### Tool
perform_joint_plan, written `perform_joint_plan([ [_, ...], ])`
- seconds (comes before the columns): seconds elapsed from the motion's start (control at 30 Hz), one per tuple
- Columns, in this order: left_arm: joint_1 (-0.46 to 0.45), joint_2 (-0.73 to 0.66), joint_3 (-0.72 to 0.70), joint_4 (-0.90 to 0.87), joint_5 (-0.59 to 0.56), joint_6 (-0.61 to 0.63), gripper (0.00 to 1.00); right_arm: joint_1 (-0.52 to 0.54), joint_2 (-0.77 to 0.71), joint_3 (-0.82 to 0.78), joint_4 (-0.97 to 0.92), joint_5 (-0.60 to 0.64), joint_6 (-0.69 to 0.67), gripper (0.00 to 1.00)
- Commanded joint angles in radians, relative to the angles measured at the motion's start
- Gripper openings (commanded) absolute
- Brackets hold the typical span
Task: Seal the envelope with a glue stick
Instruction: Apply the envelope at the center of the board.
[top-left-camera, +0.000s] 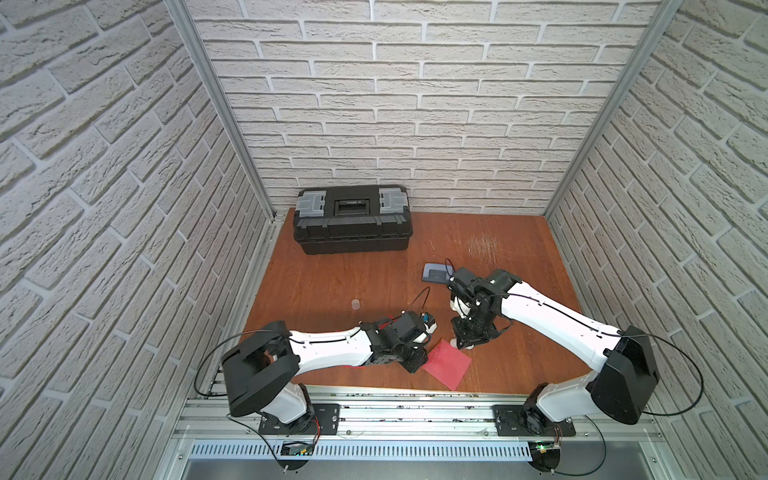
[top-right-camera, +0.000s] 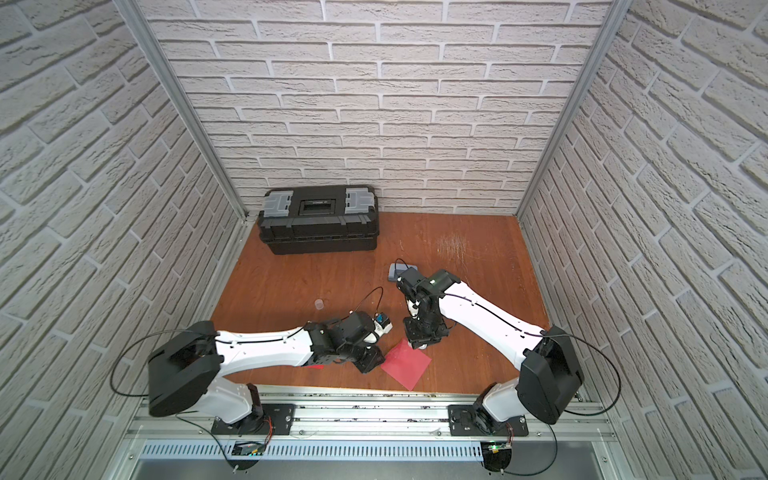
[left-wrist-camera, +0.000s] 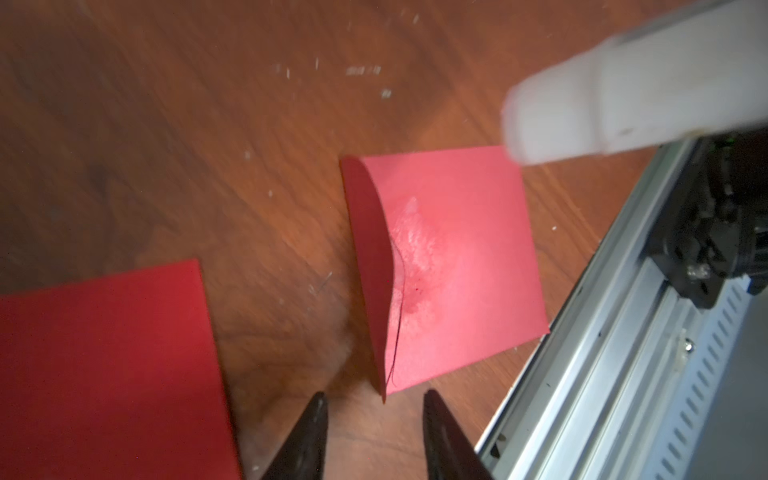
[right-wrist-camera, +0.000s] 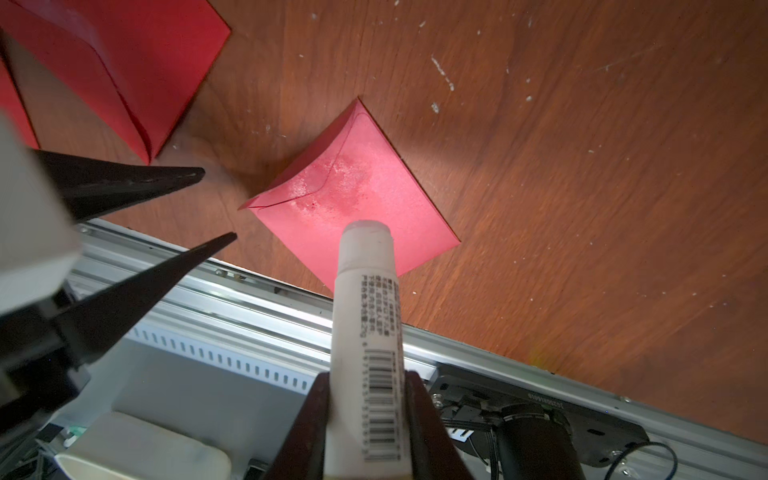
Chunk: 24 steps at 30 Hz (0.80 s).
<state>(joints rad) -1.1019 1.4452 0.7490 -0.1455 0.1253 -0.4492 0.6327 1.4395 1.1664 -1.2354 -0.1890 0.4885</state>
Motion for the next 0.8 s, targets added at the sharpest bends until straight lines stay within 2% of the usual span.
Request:
perform_joint_plan([
  [0.0, -0.022, -0.105, 0.013, 0.022, -0.082, 0.12, 0.48, -0.01, -0.031, -0.01, 0.022, -0.087, -0.023, 0.03],
  [0.13, -0.054, -0.198, 0.002, 0.107, -0.124, 0.281, 0.57, -0.01, -0.032, -0.004, 0.044, -0.167, -0.025, 0.03],
  [0.33, -0.065, -0.212, 0.003, 0.189, -0.052, 0.459, 0.62, -0.01, -0.045, 0.007, 0.054, -0.23, -0.025, 0.03],
  [0.77, -0.066, -0.052, 0.064, 0.261, -0.026, 0.52, 0.59, -0.008, -0.071, 0.015, 0.076, -0.309, -0.013, 0.03],
])
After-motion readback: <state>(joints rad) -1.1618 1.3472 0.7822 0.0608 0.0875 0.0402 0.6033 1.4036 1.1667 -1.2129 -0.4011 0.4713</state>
